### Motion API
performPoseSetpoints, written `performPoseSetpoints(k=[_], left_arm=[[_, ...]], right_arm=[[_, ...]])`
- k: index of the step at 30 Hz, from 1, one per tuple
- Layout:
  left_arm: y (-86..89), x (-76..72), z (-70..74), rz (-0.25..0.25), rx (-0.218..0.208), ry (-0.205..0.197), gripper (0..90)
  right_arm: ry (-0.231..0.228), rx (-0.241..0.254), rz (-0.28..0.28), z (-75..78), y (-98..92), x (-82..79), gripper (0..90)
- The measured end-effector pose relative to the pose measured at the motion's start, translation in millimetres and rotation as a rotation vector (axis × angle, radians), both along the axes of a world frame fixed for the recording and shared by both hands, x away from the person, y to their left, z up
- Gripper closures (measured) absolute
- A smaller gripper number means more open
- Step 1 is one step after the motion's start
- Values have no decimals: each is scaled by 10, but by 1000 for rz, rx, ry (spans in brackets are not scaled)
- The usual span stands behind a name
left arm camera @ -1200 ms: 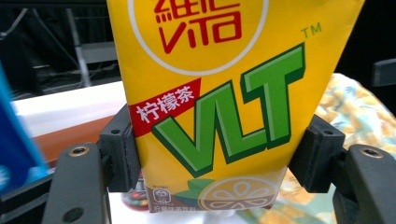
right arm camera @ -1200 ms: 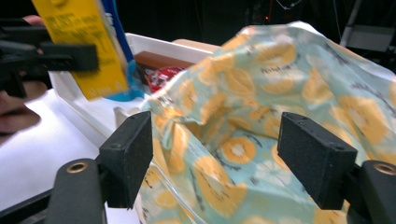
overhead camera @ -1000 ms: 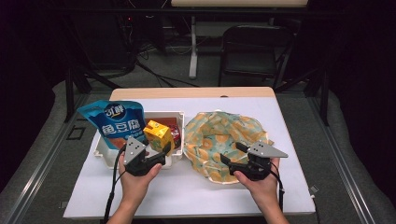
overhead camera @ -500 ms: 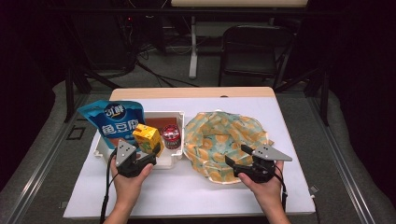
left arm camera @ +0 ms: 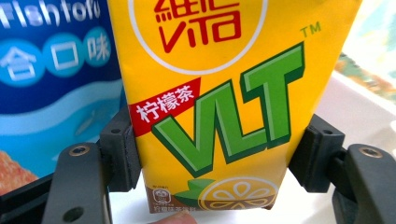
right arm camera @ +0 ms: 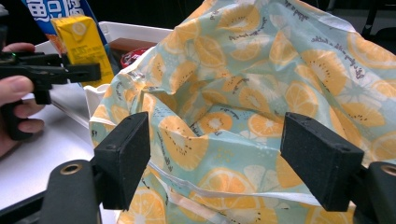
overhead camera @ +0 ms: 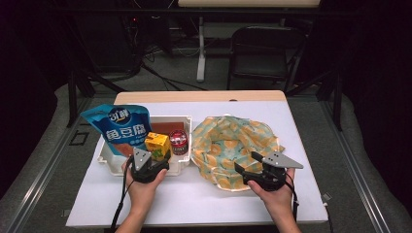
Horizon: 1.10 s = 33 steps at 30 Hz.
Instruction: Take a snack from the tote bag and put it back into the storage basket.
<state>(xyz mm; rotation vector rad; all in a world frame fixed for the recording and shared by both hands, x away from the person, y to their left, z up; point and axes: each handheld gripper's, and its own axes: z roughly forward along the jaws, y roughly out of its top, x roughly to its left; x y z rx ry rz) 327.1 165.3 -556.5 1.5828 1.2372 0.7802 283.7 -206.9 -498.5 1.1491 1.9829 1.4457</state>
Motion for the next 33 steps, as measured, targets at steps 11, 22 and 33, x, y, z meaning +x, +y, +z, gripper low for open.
performPoseSetpoints(k=[11, 22, 33], left_arm=[[-18, 64, -77, 102, 38, 43, 313], [-33, 93, -71, 96, 61, 122, 307], [-35, 36, -58, 82, 77, 180, 293]], right_arm=[[4, 2, -15, -17, -19, 2, 246], [5, -1, -24, -20, -43, 3, 252], [3, -13, -26, -28, -36, 8, 254]])
